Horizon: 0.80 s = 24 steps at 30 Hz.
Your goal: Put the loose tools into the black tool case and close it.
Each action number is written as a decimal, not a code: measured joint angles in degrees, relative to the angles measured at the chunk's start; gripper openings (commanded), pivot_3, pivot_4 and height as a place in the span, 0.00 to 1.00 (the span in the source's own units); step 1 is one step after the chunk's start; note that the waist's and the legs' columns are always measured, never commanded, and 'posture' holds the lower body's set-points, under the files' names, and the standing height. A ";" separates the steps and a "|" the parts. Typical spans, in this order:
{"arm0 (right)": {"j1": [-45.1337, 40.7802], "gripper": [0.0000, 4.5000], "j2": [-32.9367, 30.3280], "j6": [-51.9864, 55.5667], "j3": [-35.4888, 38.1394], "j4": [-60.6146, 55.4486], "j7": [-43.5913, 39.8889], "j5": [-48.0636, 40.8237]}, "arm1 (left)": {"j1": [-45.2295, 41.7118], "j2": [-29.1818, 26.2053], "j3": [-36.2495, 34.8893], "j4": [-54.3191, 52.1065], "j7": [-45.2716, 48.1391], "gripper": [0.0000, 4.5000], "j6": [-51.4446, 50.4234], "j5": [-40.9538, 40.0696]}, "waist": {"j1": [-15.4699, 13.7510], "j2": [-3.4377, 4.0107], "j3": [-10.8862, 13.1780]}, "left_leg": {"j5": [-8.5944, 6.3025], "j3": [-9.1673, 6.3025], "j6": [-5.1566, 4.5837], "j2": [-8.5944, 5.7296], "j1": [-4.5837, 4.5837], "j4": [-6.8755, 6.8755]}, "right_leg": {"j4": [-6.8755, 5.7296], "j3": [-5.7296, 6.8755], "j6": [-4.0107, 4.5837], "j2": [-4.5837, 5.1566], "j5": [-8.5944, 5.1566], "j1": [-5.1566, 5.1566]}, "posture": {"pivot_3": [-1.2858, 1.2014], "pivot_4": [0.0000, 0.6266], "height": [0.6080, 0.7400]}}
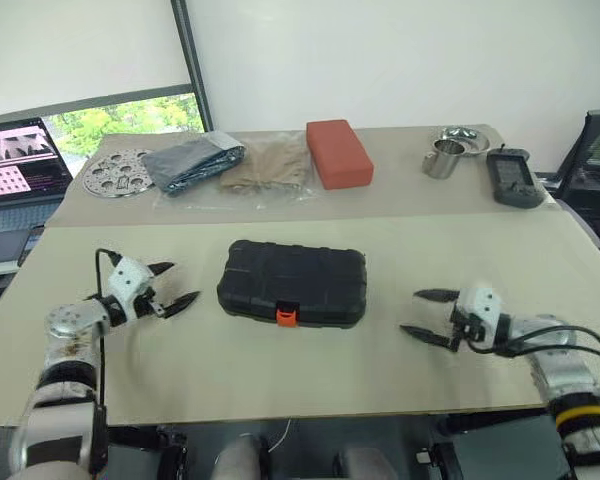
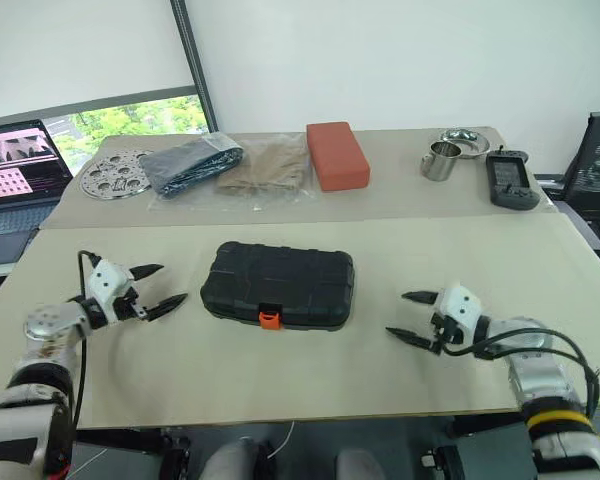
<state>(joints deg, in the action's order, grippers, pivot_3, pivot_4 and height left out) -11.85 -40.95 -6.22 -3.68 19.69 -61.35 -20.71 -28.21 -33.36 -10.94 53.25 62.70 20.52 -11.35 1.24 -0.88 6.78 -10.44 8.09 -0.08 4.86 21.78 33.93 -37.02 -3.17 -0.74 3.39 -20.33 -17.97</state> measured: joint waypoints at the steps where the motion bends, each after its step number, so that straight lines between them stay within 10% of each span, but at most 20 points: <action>1: 0.71 0.94 1.03 4.41 -0.26 -3.65 0.85 -1.71 | 0.86 1.80 0.13 -3.76 -0.53 0.99 -3.66 -1.36 | 0.01 0.01 0.00 | 0.08 0.00 0.08 0.01 0.32 0.00 | -0.04 0.03 0.00 -0.06 0.00 -0.33 | 0.52 0.24 1.00; 8: 2.42 0.94 5.34 28.37 2.30 -20.58 11.64 -9.72 | 7.57 5.79 -1.40 -31.89 -11.81 0.99 -30.24 -9.85 | -0.47 0.10 0.03 | 0.29 -0.10 0.30 0.02 0.47 -0.04 | 0.13 -0.15 -0.01 -0.93 -0.01 -0.45 | 0.52 0.24 1.00; 24: -9.36 0.94 13.53 24.46 1.82 -9.43 22.12 5.34 | 16.21 10.63 6.14 -49.85 -17.51 0.99 -35.85 -6.91 | -0.71 0.10 0.06 | 0.35 -0.06 0.30 -0.11 0.45 -0.02 | 0.32 -0.21 0.01 -0.89 0.03 -0.35 | 0.52 0.24 1.00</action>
<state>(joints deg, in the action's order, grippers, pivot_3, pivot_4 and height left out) -21.21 -27.42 18.23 -1.86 10.26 -39.24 -15.37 -12.01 -22.73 -4.80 3.40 45.19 -15.32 -18.26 0.54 -0.78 6.85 -10.09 8.03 0.23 4.75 22.24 33.90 -36.69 -3.39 -0.74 2.51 -20.30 -18.31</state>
